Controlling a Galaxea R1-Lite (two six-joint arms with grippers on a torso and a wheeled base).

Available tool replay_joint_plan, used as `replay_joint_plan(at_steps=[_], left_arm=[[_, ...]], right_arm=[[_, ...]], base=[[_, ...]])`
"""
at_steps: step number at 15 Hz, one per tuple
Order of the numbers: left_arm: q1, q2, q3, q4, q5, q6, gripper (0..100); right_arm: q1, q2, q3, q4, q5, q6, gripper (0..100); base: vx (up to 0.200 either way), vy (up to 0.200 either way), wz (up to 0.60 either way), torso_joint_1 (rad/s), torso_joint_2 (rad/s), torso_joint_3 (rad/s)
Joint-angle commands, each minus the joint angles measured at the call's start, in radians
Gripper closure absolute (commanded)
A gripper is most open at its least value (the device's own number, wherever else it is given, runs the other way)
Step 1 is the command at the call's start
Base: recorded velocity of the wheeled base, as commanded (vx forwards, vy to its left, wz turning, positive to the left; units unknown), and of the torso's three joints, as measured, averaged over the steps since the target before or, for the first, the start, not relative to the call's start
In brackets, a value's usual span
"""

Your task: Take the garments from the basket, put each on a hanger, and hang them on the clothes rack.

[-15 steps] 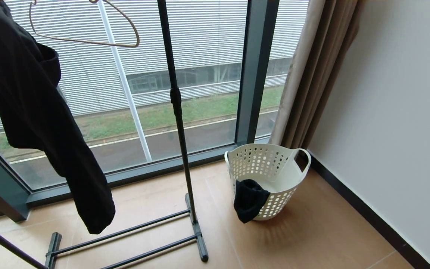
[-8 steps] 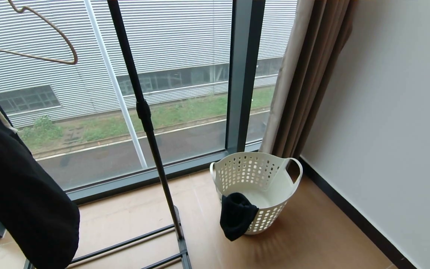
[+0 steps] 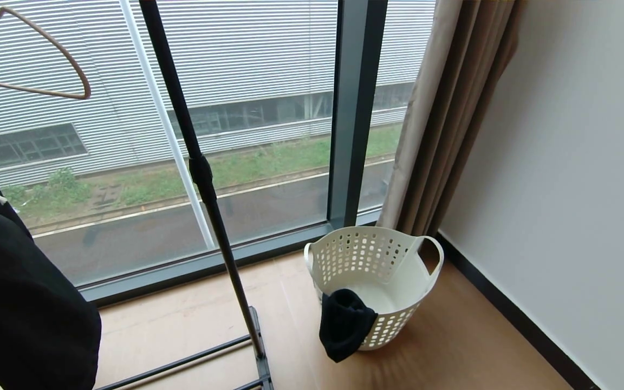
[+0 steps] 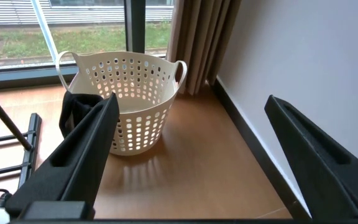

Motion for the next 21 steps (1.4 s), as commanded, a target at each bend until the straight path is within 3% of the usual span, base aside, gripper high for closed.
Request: replay_joint_plan(at_steps=[1,7,21], left_arm=[[0.001,0.001,0.0,-0.001,0.0,0.0,0],[-0.001,0.001,0.0,0.0,-0.002,0.004,0],[-0.001,0.001,0.0,0.002,-0.005,0.007,0]], right_arm=[[0.0,0.001,0.0,0.0,0.0,0.0,0],[0.0,0.001,0.0,0.0,0.0,0.007,0],[0.0,0.0,0.003,0.012,-0.011,-0.017,0]], base=[[0.0,0.0,0.0,0.0,0.0,0.0],[0.0,0.0,0.0,0.001,0.0,-0.03],[0.0,0.0,0.0,0.004,0.0,-0.192]])
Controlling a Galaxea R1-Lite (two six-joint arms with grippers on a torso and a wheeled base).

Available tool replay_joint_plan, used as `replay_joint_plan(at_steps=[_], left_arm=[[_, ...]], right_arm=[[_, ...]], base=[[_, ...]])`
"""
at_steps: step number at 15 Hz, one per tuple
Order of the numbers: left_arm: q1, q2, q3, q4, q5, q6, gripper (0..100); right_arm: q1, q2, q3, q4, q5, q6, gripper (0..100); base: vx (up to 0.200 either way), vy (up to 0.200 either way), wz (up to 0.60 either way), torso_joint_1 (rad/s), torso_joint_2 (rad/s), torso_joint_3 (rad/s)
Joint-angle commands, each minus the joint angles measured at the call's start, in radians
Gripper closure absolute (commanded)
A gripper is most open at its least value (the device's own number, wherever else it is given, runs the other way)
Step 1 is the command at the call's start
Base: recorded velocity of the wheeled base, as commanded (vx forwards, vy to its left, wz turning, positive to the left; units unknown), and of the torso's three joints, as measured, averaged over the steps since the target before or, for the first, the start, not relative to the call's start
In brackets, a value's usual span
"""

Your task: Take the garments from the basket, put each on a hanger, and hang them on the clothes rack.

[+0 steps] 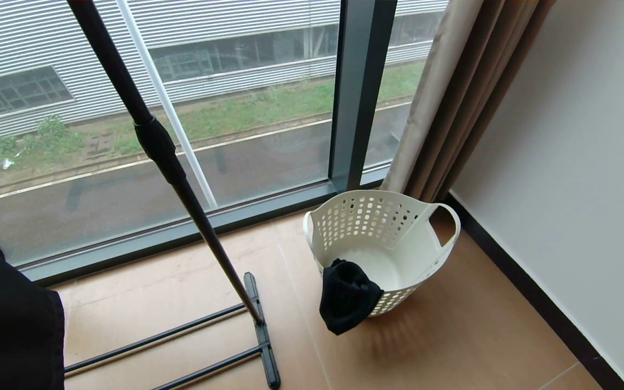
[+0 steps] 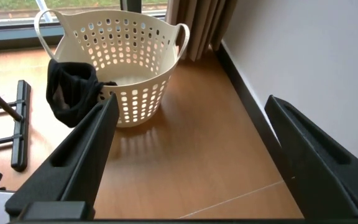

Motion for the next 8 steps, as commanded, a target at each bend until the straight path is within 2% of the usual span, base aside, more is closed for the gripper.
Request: replay_joint_plan(at_steps=[1,6,8], left_arm=[[0.0,0.001,0.0,0.0,-0.001,0.001,0],[0.0,0.001,0.0,0.0,-0.001,-0.001,0],[0.0,0.001,0.0,0.0,-0.001,0.001,0]], right_arm=[[0.0,0.0,0.0,0.0,0.001,0.0,0],[0.001,0.001,0.0,0.002,0.012,0.0,0],[0.031,0.018,0.0,0.026,0.013,0.001,0]], base=[[0.0,0.0,0.0,0.002,0.0,-0.198],[0.0,0.0,0.0,0.001,0.0,-0.197],[0.0,0.0,0.0,0.005,0.0,-0.195]])
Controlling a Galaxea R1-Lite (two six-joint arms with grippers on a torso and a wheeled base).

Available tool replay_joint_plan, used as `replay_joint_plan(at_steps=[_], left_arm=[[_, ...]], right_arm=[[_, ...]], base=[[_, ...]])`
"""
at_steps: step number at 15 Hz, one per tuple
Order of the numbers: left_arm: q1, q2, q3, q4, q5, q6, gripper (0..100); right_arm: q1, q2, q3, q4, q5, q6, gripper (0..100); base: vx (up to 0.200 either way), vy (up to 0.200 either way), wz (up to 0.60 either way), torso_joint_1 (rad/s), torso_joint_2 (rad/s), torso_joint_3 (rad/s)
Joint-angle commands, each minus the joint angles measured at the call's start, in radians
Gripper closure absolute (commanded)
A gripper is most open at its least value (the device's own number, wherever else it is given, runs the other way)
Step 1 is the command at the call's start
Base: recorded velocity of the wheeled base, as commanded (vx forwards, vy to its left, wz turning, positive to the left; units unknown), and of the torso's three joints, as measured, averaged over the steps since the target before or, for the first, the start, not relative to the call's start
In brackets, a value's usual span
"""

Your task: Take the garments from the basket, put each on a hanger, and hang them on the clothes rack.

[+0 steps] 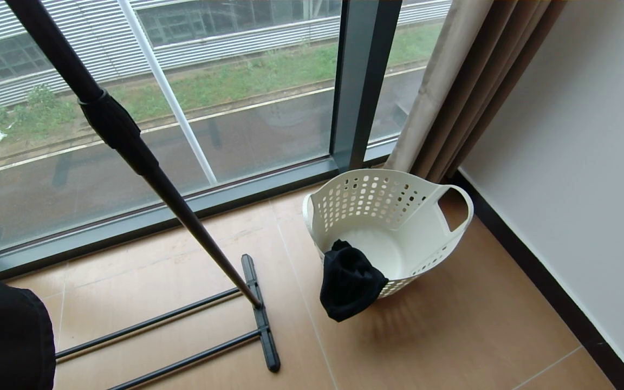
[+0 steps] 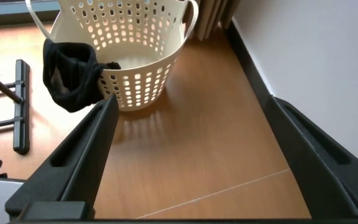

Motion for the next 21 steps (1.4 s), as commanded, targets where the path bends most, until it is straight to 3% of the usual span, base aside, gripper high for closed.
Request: replay_joint_plan(at_steps=[1,5,12,16,19,21], left_arm=[[0.0,0.001,0.0,-0.001,0.0,-0.001,0],[0.0,0.001,0.0,-0.002,0.0,0.001,0],[0.0,0.001,0.0,-0.002,0.0,0.002,0],[0.002,0.001,0.0,-0.004,0.004,-0.01,0],[0.002,0.001,0.0,-0.004,0.003,-0.007,0],[0.002,0.001,0.0,-0.004,0.003,-0.004,0]], right_arm=[[0.032,0.053,-0.006,0.015,-0.001,0.0,0],[0.117,0.259,-0.012,0.004,0.001,-0.006,0],[0.287,1.138,-0.485,-0.142,-0.007,-0.02,0],[0.31,1.419,-0.698,-0.143,-0.005,-0.225,0],[0.379,1.577,-0.836,-0.139,-0.041,-0.307,0],[0.426,1.698,-0.936,-0.14,-0.088,-0.319,0]], base=[[0.0,0.0,0.0,-0.002,0.0,-0.203],[0.0,0.0,0.0,0.0,0.0,-0.185],[0.0,0.0,0.0,0.0,0.0,-0.015],[0.0,0.0,0.0,0.0,0.0,0.0],[0.0,0.0,0.0,0.0,0.0,0.0],[0.0,0.0,0.0,0.0,0.0,0.0]])
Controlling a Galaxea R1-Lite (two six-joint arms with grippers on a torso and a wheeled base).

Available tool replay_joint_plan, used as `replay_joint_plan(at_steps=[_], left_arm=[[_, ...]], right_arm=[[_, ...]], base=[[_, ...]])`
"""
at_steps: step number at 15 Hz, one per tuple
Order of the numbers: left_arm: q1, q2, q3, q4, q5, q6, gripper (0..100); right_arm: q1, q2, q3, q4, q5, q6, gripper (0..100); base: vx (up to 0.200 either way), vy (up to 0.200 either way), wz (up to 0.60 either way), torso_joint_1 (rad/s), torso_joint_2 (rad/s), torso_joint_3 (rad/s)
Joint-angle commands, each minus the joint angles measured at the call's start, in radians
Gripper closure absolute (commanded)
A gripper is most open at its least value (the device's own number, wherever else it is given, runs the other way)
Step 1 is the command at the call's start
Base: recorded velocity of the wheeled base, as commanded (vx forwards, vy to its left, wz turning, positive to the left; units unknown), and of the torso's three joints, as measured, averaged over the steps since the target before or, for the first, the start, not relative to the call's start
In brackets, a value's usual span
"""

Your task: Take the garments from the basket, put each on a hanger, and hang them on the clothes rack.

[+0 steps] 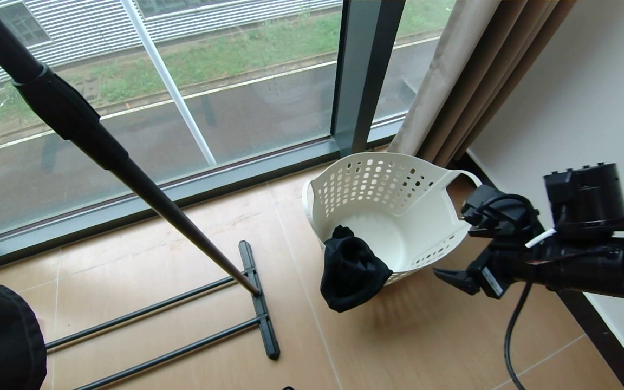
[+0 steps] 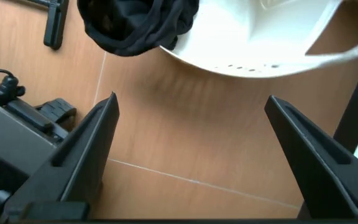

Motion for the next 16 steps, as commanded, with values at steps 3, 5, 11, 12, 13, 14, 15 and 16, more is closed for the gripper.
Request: replay_joint_plan(at_steps=[3,5,11,12,13,14,15,16], left_arm=[[0.0,0.001,0.0,-0.001,0.001,0.0,0],[0.0,0.001,0.0,-0.001,0.001,-0.005,0],[0.0,0.001,0.0,-0.001,0.001,-0.003,0],[0.0,0.001,0.0,-0.001,0.001,-0.003,0],[0.0,0.001,0.0,-0.001,0.001,-0.003,0],[0.0,0.001,0.0,-0.001,0.001,-0.003,0],[0.0,0.001,0.0,-0.001,0.001,-0.003,0],[0.0,0.001,0.0,-0.001,0.001,-0.005,0]], right_arm=[[0.073,0.346,-0.257,-0.004,-0.127,-0.017,0],[0.081,0.441,-0.333,-0.005,-0.136,-0.017,0],[0.078,0.587,-0.504,-0.001,-0.156,0.061,0],[0.071,0.604,-0.524,-0.001,-0.156,0.061,0],[0.07,0.62,-0.544,-0.002,-0.156,0.061,0],[0.068,0.636,-0.563,-0.001,-0.156,0.063,0],[0.07,0.653,-0.578,-0.002,-0.158,0.063,0],[0.07,0.666,-0.595,-0.002,-0.158,0.063,0]], base=[[0.0,0.0,0.0,0.0,0.0,0.0],[0.0,0.0,0.0,0.0,0.0,0.0],[0.0,0.0,0.0,0.0,0.0,0.0],[0.0,0.0,0.0,0.0,0.0,0.0],[0.0,0.0,0.0,0.0,0.0,0.0],[0.0,0.0,0.0,0.0,0.0,0.0],[0.0,0.0,0.0,0.0,0.0,0.0],[0.0,0.0,0.0,0.0,0.0,0.0]])
